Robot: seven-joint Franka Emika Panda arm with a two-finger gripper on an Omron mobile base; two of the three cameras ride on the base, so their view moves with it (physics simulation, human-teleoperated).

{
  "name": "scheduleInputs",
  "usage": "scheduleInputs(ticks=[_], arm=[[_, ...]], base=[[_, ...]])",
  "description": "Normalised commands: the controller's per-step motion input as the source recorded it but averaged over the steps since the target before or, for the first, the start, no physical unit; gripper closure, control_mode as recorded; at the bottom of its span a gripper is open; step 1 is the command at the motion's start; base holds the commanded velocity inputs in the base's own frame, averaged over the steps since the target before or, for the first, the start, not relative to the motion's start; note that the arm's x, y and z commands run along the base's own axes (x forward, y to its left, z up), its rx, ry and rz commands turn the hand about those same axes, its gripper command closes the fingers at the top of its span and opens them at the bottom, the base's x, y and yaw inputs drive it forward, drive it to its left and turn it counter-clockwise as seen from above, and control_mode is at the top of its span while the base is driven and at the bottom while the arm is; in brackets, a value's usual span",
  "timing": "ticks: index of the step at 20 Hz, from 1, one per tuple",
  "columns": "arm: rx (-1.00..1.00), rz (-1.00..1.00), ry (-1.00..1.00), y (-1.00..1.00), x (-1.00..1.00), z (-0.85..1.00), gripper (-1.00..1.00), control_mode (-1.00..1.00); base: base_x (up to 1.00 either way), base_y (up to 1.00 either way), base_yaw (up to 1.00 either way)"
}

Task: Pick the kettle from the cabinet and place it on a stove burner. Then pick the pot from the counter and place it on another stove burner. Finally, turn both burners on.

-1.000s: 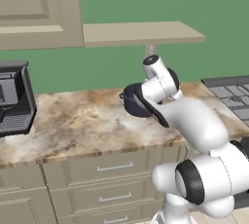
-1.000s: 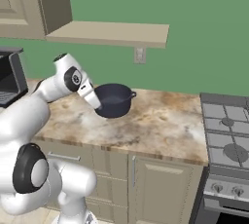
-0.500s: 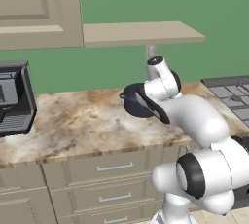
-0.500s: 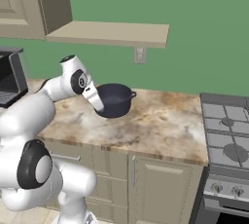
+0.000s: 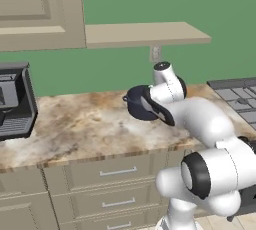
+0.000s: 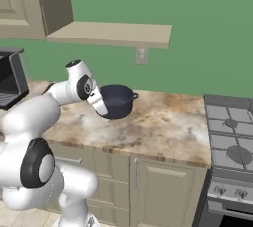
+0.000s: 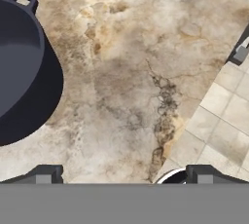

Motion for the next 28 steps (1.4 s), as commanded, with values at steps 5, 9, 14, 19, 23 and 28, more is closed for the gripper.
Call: scheduleInputs(ticks=[5, 9, 14, 19, 23, 28], arm=[[0.05, 0.0, 0.01, 0.0, 0.24, -0.08, -1.0, -1.0], [0.05, 0.0, 0.0, 0.0, 0.19, -0.04, -1.0, -1.0], [0.04, 0.0, 0.0, 0.0, 0.2, -0.06, -1.0, -1.0], [0.03, -0.02, 0.01, 0.0, 0.21, -0.1, -1.0, -1.0], [0.02, -0.03, 0.0, 0.0, 0.24, -0.08, -1.0, -1.0], [0.02, -0.03, 0.0, 0.0, 0.22, -0.08, -1.0, -1.0]], base=[[0.0, 0.0, 0.0], [0.0, 0.0, 0.0], [0.0, 0.0, 0.0], [0.0, 0.0, 0.0], [0.0, 0.0, 0.0], [0.0, 0.0, 0.0]])
